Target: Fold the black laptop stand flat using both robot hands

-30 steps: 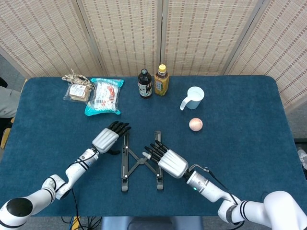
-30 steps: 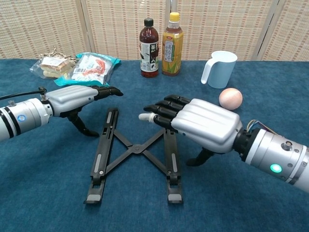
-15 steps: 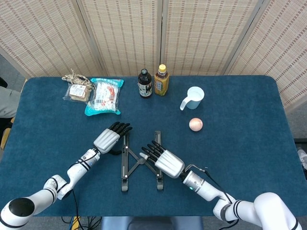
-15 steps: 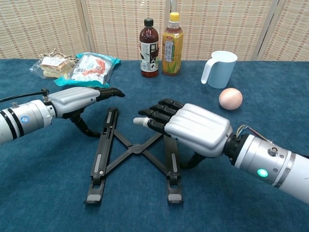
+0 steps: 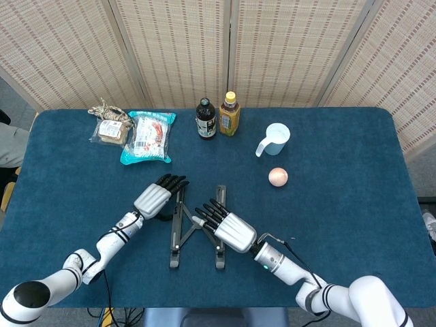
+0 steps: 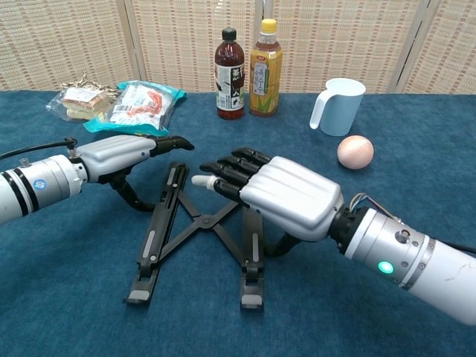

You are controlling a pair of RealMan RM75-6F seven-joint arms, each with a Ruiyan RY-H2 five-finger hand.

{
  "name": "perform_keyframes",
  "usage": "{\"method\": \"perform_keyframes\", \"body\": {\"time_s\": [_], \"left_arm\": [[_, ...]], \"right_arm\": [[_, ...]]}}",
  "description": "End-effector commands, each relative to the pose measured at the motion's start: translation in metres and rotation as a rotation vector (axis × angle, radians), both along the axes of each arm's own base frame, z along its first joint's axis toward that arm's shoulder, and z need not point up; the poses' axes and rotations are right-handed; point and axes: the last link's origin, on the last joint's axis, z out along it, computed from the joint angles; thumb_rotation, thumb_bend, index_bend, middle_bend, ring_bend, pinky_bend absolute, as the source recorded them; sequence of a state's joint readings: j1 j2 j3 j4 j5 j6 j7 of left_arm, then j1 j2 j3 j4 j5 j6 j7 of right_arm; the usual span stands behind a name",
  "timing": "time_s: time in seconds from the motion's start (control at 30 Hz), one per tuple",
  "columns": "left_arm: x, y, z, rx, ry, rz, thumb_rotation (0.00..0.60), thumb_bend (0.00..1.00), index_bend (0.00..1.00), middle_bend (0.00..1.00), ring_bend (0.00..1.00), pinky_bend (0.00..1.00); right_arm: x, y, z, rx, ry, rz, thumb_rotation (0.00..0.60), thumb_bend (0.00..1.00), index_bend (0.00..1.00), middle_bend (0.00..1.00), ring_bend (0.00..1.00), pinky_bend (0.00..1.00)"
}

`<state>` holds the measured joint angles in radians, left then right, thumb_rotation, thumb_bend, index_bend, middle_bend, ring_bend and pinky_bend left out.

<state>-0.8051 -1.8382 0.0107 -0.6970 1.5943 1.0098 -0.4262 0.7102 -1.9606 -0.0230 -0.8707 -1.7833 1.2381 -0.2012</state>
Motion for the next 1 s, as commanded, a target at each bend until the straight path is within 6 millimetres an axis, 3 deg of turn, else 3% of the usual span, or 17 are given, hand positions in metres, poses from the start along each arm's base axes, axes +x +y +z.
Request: {"method": "perform_keyframes", "body": {"time_s": [0.03, 0.7, 0.83, 1.0], "left_arm": [[0.0, 0.0, -0.001, -0.007, -0.005, 0.005, 0.6, 0.13, 0.0, 0.0, 0.0, 0.01], [0.014, -0.002, -0.001, -0.025, -0.025, -0.022, 0.6, 0.13, 0.0, 0.0, 0.0, 0.01], [0.009, 0.0, 0.005, -0.009, -0.015, -0.014, 0.6, 0.13, 0.0, 0.0, 0.0, 0.01], [-0.002, 0.0, 0.024, 0.034, -0.012, 0.009, 0.6, 0.13, 0.0, 0.0, 0.0, 0.01]], "right_arm": [[0.004, -0.001, -0.002, -0.007, -0.015, 0.004, 0.6, 0.0, 0.0, 0.0, 0.0, 0.0], [0.028, -0.004, -0.016, -0.037, -0.08, 0.04, 0.6, 0.0, 0.0, 0.0, 0.0, 0.0], [0.026, -0.001, -0.011, -0.01, -0.086, 0.048, 0.6, 0.0, 0.0, 0.0, 0.0, 0.0], [0.031, -0.004, 0.014, 0.065, -0.088, 0.041, 0.6, 0.0, 0.0, 0.0, 0.0, 0.0]]}}
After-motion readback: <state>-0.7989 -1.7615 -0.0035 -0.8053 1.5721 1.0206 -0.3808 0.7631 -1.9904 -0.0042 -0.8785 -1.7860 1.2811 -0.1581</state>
